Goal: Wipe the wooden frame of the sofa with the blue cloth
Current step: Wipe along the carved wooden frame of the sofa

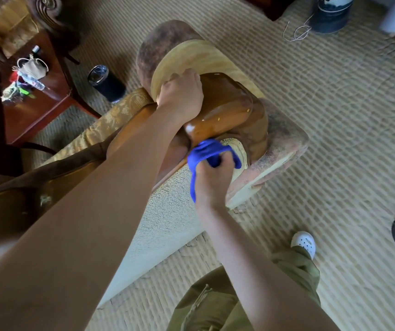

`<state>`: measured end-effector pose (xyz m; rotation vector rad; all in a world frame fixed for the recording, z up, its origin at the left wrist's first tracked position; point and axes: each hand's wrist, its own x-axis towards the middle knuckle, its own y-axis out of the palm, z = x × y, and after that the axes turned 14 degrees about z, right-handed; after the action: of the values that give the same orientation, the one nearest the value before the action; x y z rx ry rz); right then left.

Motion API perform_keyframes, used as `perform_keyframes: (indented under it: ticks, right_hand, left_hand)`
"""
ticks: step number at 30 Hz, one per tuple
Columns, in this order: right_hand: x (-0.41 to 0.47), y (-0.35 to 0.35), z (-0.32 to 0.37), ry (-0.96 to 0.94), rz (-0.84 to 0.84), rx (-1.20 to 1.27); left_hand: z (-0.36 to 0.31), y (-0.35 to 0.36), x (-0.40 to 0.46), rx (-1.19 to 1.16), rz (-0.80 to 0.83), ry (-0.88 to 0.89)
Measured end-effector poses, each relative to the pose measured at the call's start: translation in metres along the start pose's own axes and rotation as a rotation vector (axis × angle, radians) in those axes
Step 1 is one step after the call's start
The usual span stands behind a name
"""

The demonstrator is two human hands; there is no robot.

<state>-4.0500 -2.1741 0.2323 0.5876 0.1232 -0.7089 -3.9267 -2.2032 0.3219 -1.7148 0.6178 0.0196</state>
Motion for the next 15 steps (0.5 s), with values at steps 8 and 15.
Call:
perform_keyframes:
  ticks: [8, 15]
  right_hand:
    - [0.027, -0.014, 0.003, -0.083, -0.12, -0.11]
    - [0.036, -0.02, -0.004, -0.219, -0.15, -0.13]
  left_hand:
    - [-0.004, 0.002, 0.0, 0.038, -0.007, -0.005]
    - [-0.002, -0.001, 0.005, 0.051, 0.017, 0.023]
